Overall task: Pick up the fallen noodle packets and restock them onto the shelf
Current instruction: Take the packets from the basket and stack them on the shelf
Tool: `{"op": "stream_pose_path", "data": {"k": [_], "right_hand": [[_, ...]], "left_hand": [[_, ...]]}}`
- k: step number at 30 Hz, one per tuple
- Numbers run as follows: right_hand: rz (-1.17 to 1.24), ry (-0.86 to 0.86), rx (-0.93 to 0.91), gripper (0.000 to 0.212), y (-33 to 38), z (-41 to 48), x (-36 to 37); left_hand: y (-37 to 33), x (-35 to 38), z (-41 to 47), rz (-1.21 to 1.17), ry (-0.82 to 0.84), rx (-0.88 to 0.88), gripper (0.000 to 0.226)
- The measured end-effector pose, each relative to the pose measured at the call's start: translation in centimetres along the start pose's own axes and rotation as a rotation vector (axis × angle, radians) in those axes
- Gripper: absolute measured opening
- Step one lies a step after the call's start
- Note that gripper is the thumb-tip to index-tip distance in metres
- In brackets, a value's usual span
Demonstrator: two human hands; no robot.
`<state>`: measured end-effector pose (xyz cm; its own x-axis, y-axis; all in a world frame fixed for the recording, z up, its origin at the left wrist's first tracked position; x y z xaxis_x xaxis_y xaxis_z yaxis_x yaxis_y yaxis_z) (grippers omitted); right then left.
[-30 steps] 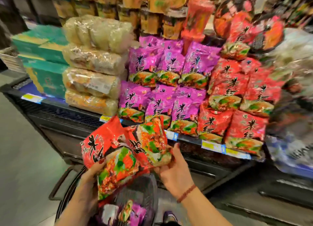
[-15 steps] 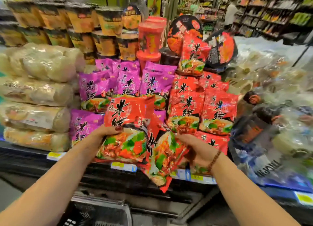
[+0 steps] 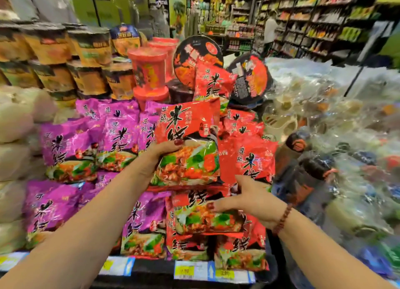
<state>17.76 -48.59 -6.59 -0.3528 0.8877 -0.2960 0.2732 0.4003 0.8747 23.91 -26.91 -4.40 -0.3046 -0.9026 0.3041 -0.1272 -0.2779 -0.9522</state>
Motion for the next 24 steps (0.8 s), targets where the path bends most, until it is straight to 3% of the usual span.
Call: {"op": "stream_pose_path", "data": {"k": [5,10,11,13,14,15,17,19,23,24], "right_hand": [[0.220,-0.117,-0.198,0.052,1.1,1.5,-6.6],[0.565,-0.297,-0.304,0.036,3.5,4.5,-14.1],[0.611,-0.334,-0.289,0.042,3.7,5.6,-15.2],[0.682,-0.389,-0.273,0.087,4.0,7.7,-17.2],[0.707,-0.425,-0.267,0.106,4.1,8.6,-18.0],[0.734,-0.424,-0.276,0.107,4.1,9.4,-18.6],[0.740,-0.414,-0.248,0.072,4.3,10.8,-19.5],[0.722,-0.443,-0.204,0.046,4.5,12.3,-20.1],[0.688,-0.484,-0.161,0.053,4.3,15.5,-20.8],[0.669,-0.492,-0.157,0.043,4.2,15.9,-20.8]], "left_hand": [[-1.5,-0.4,3.4,-0.227,-0.022,0.065,0.064],[-1.9,-1.3,5.9,-0.136,-0.114,0.062,0.003],[-1.8,-1.2,6.5,-0.109,-0.135,0.058,0.005],[-1.9,-0.9,7.4,-0.094,-0.186,0.060,0.010],[-2.0,-0.7,7.9,-0.093,-0.210,0.070,0.031],[-2.0,-0.6,8.4,-0.085,-0.234,0.081,0.051],[-2.2,-0.3,9.2,-0.045,-0.265,0.102,0.067],[-2.4,0.1,10.0,-0.008,-0.256,0.116,0.044],[-2.6,0.7,11.6,0.039,-0.270,0.119,0.029],[-2.7,0.9,11.9,0.042,-0.269,0.131,0.028]]}}
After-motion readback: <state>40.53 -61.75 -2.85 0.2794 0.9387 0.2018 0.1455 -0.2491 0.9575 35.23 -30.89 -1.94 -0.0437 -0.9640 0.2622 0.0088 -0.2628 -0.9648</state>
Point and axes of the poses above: each hand's wrist, its own z-axis towards the middle knuckle, its own x-axis out of the palm, y = z × x, the point moved 1 cm from there along z, towards the middle knuckle, and after that the axes turned 7 degrees about x, right-handed, at the moved point
